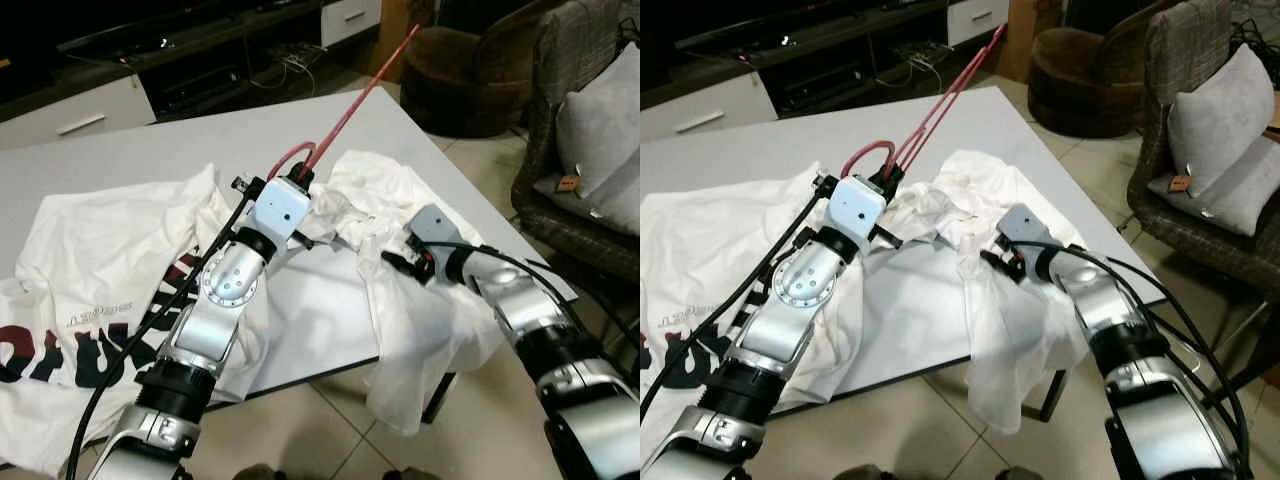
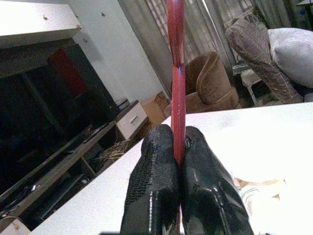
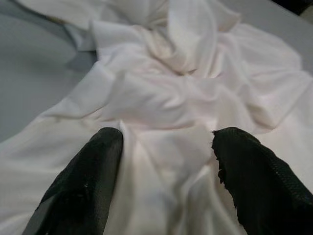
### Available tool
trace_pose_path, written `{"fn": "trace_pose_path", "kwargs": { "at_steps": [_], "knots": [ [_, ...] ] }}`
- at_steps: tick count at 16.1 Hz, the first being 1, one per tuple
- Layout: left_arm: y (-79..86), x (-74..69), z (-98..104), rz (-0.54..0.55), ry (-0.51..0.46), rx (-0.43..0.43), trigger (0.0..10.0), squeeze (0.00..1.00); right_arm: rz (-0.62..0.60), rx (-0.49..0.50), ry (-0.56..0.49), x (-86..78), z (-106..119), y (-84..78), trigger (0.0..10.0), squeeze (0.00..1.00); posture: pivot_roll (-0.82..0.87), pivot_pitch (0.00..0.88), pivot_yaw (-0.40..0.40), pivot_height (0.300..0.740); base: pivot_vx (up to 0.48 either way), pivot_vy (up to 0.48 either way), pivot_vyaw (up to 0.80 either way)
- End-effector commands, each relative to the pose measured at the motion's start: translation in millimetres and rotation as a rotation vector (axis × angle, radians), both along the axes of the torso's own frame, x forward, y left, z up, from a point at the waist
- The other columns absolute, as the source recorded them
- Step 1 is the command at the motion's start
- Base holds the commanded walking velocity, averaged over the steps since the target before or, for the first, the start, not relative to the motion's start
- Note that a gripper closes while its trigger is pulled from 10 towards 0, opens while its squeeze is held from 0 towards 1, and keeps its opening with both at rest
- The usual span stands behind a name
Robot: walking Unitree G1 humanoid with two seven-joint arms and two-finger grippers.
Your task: Hang hanger
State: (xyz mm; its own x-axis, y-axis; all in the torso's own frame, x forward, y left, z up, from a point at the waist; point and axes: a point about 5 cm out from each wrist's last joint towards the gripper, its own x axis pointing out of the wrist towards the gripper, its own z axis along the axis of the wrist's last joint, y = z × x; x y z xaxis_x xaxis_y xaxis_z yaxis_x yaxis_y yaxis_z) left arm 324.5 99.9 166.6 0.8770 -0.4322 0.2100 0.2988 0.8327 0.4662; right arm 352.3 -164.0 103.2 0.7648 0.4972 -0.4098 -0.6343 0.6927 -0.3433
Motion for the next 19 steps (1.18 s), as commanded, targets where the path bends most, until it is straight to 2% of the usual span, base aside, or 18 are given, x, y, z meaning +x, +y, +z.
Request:
{"fn": "trace_pose_path", "kwargs": {
  "at_steps": [1,3,6,8,11,13,16,19],
  "knots": [
    [3.4,0.0,3.2,0.013,-0.014,0.008,10.0,0.0,-0.015,-0.001,-0.037,5.4,6.9,1.5,10.0,0.0,-0.04,0.0,0.067,0.736,0.0,0.0,0.0],
    [2.6,-0.1,3.1,0.012,-0.014,0.007,10.0,0.0,-0.07,0.033,-0.071,11.9,14.0,-1.7,10.0,0.0,-0.04,0.0,0.068,0.736,0.0,0.0,0.0],
    [3.5,-0.6,2.3,0.016,-0.012,0.007,10.0,0.0,0.079,0.185,-0.005,0.6,25.6,-1.9,10.0,0.0,-0.04,0.0,0.066,0.736,0.0,0.0,0.0],
    [3.2,-1.1,1.5,0.015,-0.01,0.006,10.0,0.0,0.155,0.266,-0.011,-10.1,42.0,-14.9,10.0,0.0,-0.06,0.0,0.07,0.736,0.0,0.0,0.0],
    [-0.3,0.1,0.6,0.0,-0.005,0.007,10.0,0.0,0.211,0.285,-0.02,-19.7,58.2,-28.9,10.0,0.0,-0.07,0.0,0.077,0.736,0.0,0.0,0.0],
    [-3.0,1.2,1.3,-0.01,-0.005,0.007,10.0,0.0,0.274,0.282,-0.006,-31.8,68.3,-35.5,10.0,0.0,-0.08,0.0,0.08,0.736,0.0,0.0,0.0],
    [-3.5,1.2,1.0,-0.015,-0.005,0.009,10.0,0.0,0.363,0.261,0.05,-51.9,71.3,-44.8,10.0,0.0,-0.08,0.0,0.079,0.736,0.0,0.0,0.0],
    [-2.0,1.0,-0.3,-0.012,-0.002,0.012,10.0,0.0,0.454,0.273,0.155,-70.8,65.1,-46.1,10.0,0.0,-0.08,0.0,0.077,0.736,0.0,0.0,0.0]
  ]
}}
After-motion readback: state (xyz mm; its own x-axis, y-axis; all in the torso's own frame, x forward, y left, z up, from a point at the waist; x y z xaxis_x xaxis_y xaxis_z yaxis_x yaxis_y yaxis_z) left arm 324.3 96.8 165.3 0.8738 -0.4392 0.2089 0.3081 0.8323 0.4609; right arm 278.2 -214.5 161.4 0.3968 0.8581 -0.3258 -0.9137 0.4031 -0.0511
